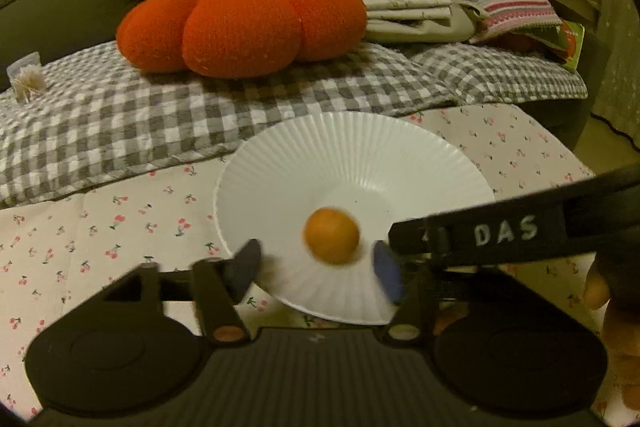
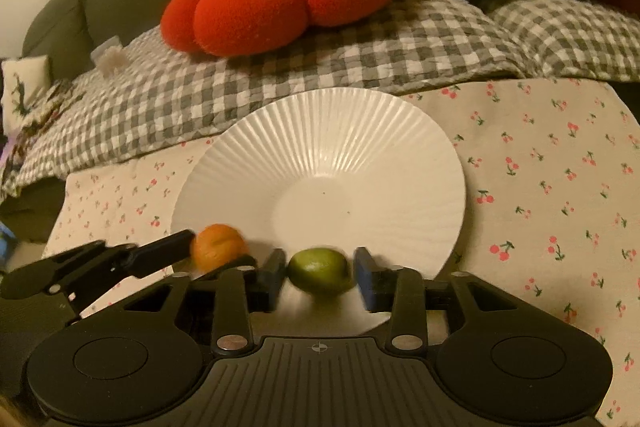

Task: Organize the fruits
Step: 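Carry the tangerine and lime into the white plate and open both tools, then withdraw both open tools from the plate back to the fruit cluster, then grasp a yellow-green citrus with the left tool while the right tool grasps a small tangerine, then carry both fruits over the white plate and open both tools to drop them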

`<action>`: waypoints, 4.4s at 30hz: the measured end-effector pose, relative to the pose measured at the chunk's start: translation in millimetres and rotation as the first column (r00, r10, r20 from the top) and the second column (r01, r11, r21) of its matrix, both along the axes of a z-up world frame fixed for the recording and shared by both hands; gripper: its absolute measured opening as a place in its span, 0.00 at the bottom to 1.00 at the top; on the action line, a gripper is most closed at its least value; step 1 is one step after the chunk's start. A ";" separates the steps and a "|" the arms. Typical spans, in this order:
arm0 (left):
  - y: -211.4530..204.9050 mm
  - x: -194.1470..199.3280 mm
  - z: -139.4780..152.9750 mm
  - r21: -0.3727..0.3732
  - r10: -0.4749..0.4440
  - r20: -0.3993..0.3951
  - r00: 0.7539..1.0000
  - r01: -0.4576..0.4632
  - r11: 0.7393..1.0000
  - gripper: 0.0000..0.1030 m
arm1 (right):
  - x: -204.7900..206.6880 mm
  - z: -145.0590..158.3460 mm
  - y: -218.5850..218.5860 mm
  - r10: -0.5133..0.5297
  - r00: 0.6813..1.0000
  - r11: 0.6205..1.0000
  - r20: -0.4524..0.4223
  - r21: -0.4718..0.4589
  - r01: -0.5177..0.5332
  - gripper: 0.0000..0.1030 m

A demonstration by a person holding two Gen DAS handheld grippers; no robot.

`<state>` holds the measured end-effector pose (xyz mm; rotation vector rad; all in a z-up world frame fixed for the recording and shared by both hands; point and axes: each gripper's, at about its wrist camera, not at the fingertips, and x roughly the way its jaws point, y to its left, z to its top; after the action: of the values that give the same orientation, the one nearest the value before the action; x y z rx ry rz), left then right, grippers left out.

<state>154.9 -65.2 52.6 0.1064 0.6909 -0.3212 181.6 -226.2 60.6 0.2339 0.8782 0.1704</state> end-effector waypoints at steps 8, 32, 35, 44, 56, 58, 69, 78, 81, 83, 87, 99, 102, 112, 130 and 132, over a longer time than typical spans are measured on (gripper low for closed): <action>12.0 -9.4 17.5 -0.041 0.033 0.009 0.999 -0.032 0.999 0.65 | -8.3 27.8 -16.0 -0.045 0.998 0.998 0.034 0.052 0.043 0.51; 67.7 -71.3 28.6 -0.069 0.141 -0.192 0.971 -0.156 0.985 0.65 | -86.5 62.3 3.7 0.048 0.998 0.999 0.043 -0.005 -0.048 0.63; 70.9 -76.1 25.4 -0.077 0.146 -0.208 0.967 -0.165 0.983 0.65 | -90.8 60.9 4.8 0.056 0.998 0.998 0.039 -0.007 -0.055 0.63; 63.4 -85.6 10.1 -0.049 0.113 -0.222 0.969 -0.127 0.991 0.62 | -91.5 46.1 -2.8 0.029 0.999 0.999 -0.025 0.015 -0.029 0.63; 72.0 -74.6 -9.7 -0.151 0.140 -0.293 0.946 -0.190 0.970 0.47 | -87.2 11.1 -7.4 0.006 0.989 0.992 -0.150 0.124 0.012 0.63; 71.7 -72.8 -12.7 -0.152 0.141 -0.297 0.945 -0.192 0.970 0.44 | -85.6 4.8 -6.0 0.005 0.986 0.989 -0.165 0.145 0.019 0.63; 74.0 -65.3 -18.6 -0.179 0.145 -0.302 0.942 -0.206 0.962 0.34 | -74.2 -11.4 3.6 0.002 0.986 0.985 -0.167 0.172 0.027 0.62; 72.5 -63.8 -18.2 -0.202 0.122 -0.300 0.946 -0.187 0.961 0.22 | -70.1 -25.8 8.9 0.025 0.980 0.979 -0.198 0.206 0.017 0.36; 73.8 -63.7 -18.5 -0.209 0.122 -0.304 0.945 -0.191 0.959 0.21 | -70.5 -25.3 9.9 0.029 0.981 0.978 -0.194 0.207 0.012 0.32; 73.7 -64.3 -17.9 -0.209 0.123 -0.303 0.945 -0.192 0.959 0.21 | -71.3 -23.9 11.8 0.029 0.981 0.981 -0.190 0.195 0.009 0.32; 74.4 -65.5 -16.4 -0.213 0.129 -0.303 0.944 -0.199 0.956 0.21 | -72.2 -21.7 14.8 0.034 0.981 0.984 -0.189 0.177 0.000 0.32; 84.4 -67.4 1.5 -0.258 0.148 -0.288 0.946 -0.225 0.940 0.21 | -75.2 -6.1 9.2 0.024 0.988 0.986 -0.155 0.165 0.002 0.32; 87.4 -65.6 7.8 -0.275 0.154 -0.278 0.948 -0.232 0.933 0.21 | -75.6 1.0 7.7 0.024 0.990 0.986 -0.137 0.166 -0.001 0.32; 87.8 -59.1 24.3 -0.319 0.160 -0.231 0.960 -0.230 0.919 0.21 | -72.7 19.9 -6.3 -0.013 0.996 0.984 -0.088 0.177 0.029 0.32; 48.2 -31.2 23.6 -0.304 0.071 -0.089 0.993 -0.095 0.948 0.21 | -53.0 32.4 -25.8 -0.083 0.996 0.991 0.015 0.108 0.081 0.32; 42.9 -28.0 20.3 -0.296 0.052 -0.080 0.995 -0.074 0.952 0.21 | -49.9 31.0 -23.2 -0.070 0.996 0.995 0.047 0.072 0.066 0.32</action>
<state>126.9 -22.3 72.9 -0.2160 0.7077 -0.3660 131.7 -249.4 91.6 0.3234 0.8146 0.1431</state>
